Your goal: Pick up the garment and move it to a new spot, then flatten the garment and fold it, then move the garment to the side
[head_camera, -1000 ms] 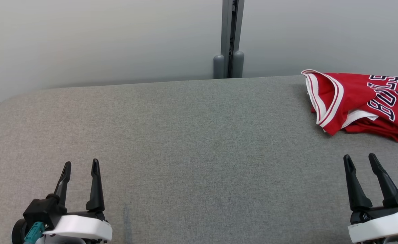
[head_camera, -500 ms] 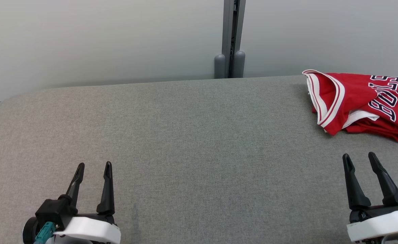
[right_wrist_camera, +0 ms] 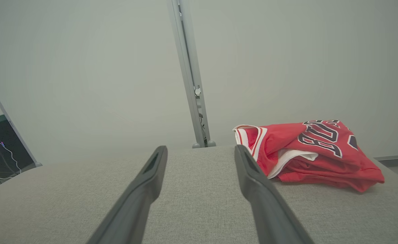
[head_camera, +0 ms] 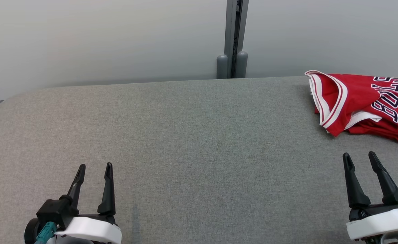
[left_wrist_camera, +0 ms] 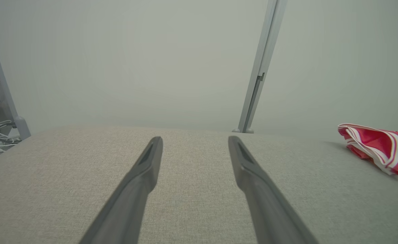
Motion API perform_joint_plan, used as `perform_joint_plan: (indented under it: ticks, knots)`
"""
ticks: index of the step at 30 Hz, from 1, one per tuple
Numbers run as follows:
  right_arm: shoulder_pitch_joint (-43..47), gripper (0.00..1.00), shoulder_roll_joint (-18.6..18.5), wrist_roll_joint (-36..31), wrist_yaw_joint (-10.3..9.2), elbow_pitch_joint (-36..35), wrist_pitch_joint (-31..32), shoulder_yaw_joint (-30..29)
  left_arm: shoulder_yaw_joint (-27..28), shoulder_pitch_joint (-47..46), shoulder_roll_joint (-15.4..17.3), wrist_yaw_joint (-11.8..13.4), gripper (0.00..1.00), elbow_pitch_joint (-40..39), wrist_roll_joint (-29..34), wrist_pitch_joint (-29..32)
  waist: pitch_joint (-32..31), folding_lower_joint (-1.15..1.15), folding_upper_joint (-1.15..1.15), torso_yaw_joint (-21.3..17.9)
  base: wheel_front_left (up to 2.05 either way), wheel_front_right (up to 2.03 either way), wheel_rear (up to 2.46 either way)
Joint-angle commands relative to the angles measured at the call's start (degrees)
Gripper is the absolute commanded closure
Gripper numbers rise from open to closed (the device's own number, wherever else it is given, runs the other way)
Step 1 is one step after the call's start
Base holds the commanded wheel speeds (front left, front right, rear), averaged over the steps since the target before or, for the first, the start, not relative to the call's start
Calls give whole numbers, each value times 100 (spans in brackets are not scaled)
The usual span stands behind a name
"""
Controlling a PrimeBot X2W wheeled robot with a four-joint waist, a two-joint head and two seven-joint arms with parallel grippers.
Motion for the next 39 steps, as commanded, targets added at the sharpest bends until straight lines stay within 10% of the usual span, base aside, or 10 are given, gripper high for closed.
perform_joint_plan:
  ticks: [1, 27, 28, 39]
  knots:
    - [-75, 0, -6, -30, 3, 7, -21, -14, -6, -53, 15, 41, 0, 6, -34, -6, -3, 0, 0, 1, 0, 0, 0]
    - [-103, 0, -50, 82, 3, 115, -21, 119, -29, -105, 15, 29, 0, 76, -86, -6, -18, 0, 0, 6, 0, 0, 0]
    - [-105, 100, -53, 87, 3, 117, -21, 121, -30, -106, 15, 25, 100, 78, -91, -5, -19, 0, 0, 6, 0, 0, 0]
    - [38, 100, 189, 692, 0, 269, 11, 199, 244, -27, -37, -17, 100, 367, -711, 453, -21, 0, 0, 4, 0, 0, 0]
